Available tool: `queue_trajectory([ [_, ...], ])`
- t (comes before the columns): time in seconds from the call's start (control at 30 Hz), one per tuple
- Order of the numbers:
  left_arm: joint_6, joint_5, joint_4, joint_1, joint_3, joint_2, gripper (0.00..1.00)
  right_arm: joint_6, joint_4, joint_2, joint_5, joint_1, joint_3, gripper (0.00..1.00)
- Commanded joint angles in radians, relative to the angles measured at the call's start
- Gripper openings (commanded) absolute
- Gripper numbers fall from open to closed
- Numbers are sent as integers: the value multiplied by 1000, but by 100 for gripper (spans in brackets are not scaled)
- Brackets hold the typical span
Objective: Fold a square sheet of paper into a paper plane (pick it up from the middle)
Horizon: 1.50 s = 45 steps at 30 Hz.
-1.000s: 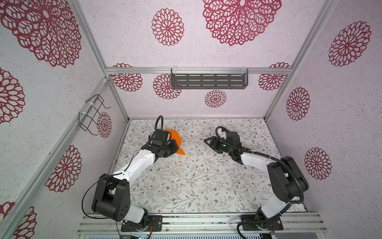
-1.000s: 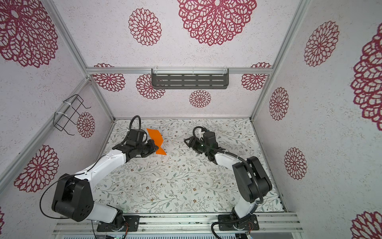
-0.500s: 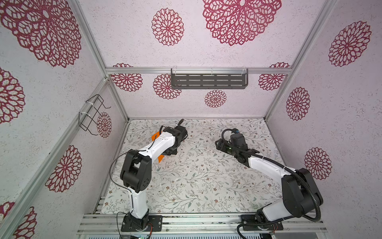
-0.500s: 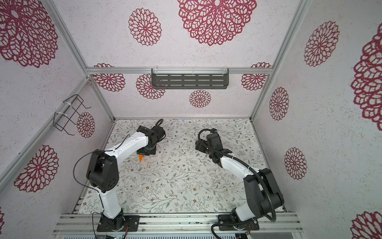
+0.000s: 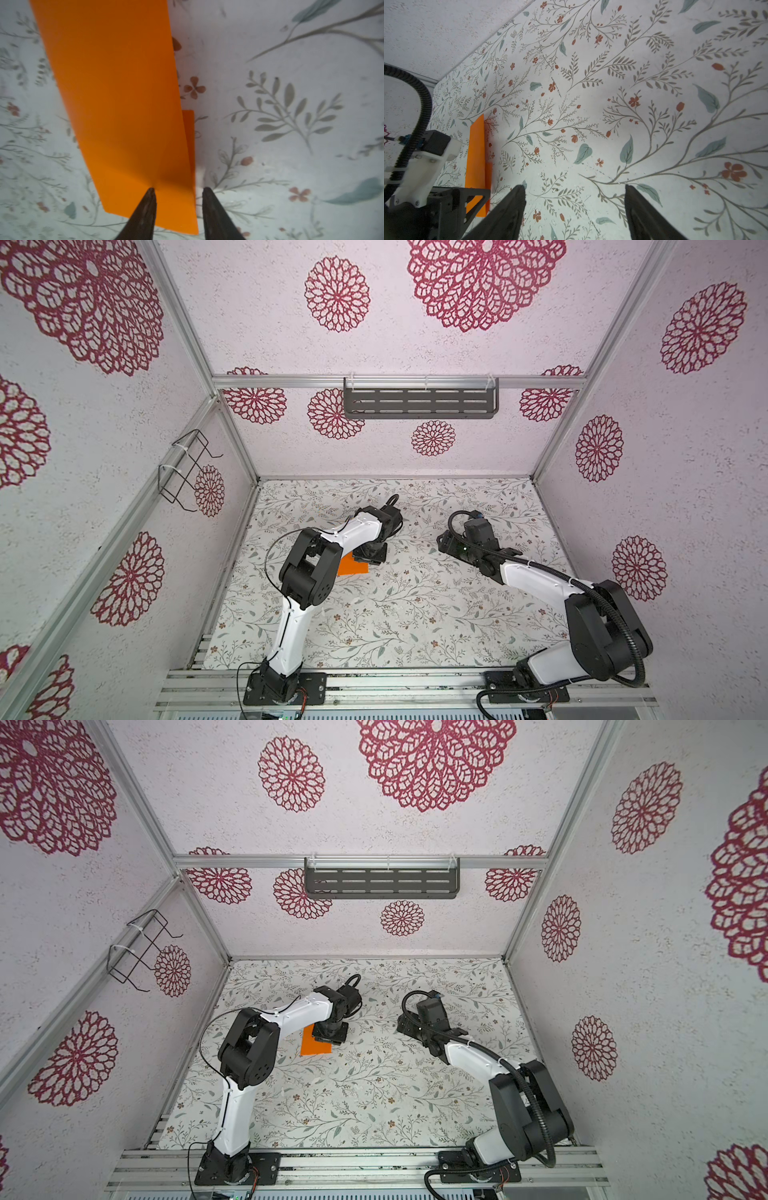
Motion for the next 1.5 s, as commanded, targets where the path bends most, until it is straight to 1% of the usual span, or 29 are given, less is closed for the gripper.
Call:
queue_trajectory([
  [0.0,-6,152,114,30,-32,-91,54,17,38,11,-35,-2,23,77],
  [0.03,-10,193,154,45,-60,-125,61,8,39,28,-53,1,36,75],
  [0.1,-25,253,219,80,-119,-197,69,-10,43,59,-82,16,63,73],
  [0.13,-33,285,252,103,-154,-266,72,-21,44,77,-90,33,80,71],
  [0.23,-65,342,333,179,-264,-393,79,-53,36,155,-122,103,166,70],
  [0.33,-99,345,400,271,-388,-518,84,-73,31,268,-183,193,280,65],
  [0.43,-141,326,463,369,-516,-635,89,-78,36,392,-258,268,404,55],
  [0.47,-151,323,480,395,-549,-665,91,-76,40,425,-274,287,437,53],
  [0.53,-174,315,515,447,-622,-731,99,-75,47,501,-313,318,514,49],
  [0.6,-184,312,535,478,-668,-774,97,-74,41,561,-338,338,576,47],
  [0.73,-185,313,542,501,-705,-811,97,-64,27,662,-377,352,673,43],
  [0.9,-184,324,542,504,-708,-807,97,-59,-39,747,-362,351,737,43],
  [1.07,-184,355,551,504,-706,-792,98,-84,-126,757,-340,341,715,44],
  [1.13,-185,372,560,504,-707,-784,97,-110,-148,736,-338,325,662,45],
  [1.23,-190,419,582,503,-715,-770,97,-198,-173,666,-342,282,535,45],
  [1.37,-212,527,635,491,-738,-741,97,-361,-184,554,-394,213,365,45],
  [1.4,-222,556,651,481,-745,-731,98,-376,-175,537,-417,199,336,45],
  [1.47,-245,598,675,455,-758,-711,97,-362,-136,519,-464,168,296,45],
])
